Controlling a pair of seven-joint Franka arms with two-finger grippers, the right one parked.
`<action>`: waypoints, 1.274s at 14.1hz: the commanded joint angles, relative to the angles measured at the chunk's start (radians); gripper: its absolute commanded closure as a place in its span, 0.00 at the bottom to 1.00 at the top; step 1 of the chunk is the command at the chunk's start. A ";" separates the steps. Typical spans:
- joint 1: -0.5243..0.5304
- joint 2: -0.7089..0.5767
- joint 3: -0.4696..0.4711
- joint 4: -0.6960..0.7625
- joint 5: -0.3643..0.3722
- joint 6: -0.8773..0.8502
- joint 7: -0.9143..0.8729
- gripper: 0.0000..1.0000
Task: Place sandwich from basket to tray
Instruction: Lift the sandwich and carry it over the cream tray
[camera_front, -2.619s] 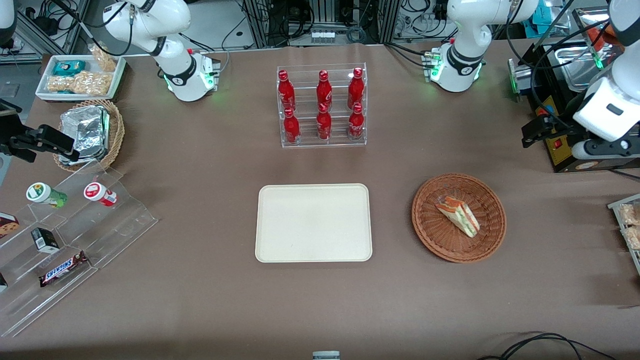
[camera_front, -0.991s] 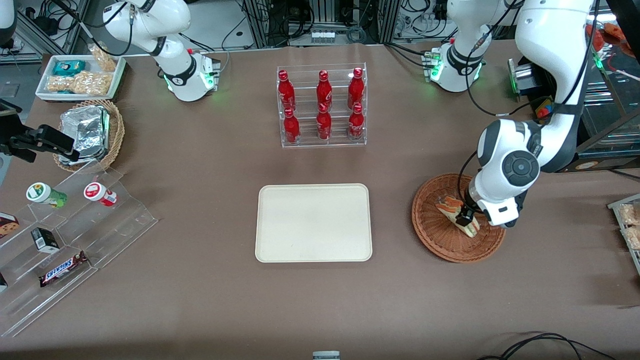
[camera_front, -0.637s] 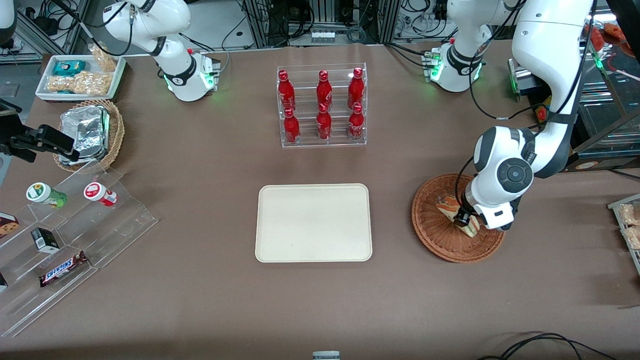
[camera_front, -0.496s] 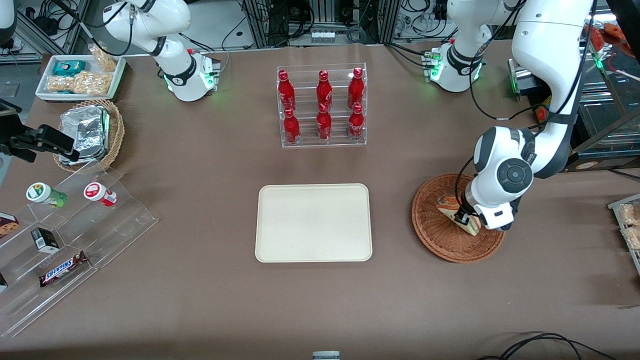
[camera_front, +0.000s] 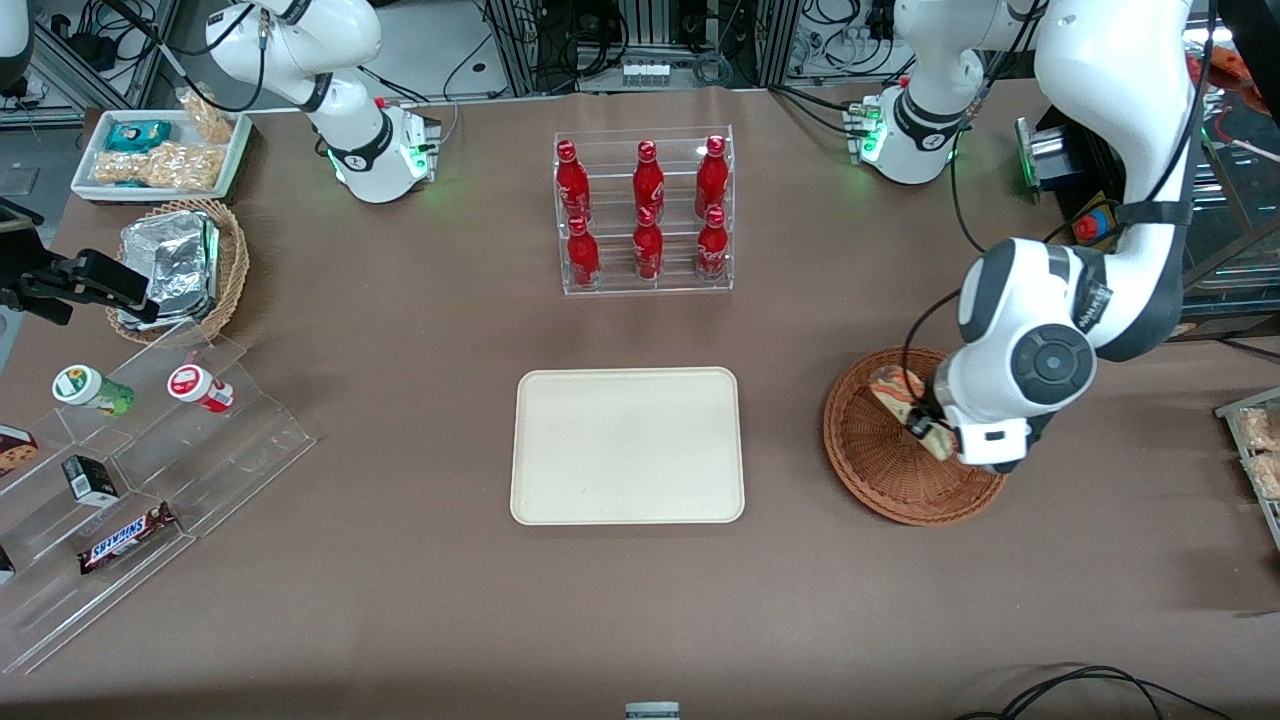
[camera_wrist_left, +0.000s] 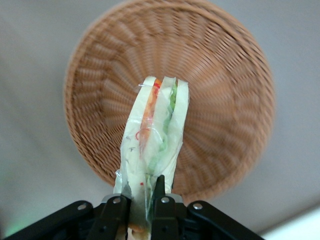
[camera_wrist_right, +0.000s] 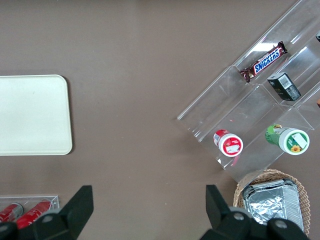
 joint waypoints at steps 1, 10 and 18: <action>-0.007 0.066 -0.090 0.076 -0.009 0.020 0.076 0.93; -0.234 0.475 -0.202 0.576 0.117 0.121 0.334 0.89; -0.431 0.601 -0.135 0.698 0.194 0.192 0.100 0.89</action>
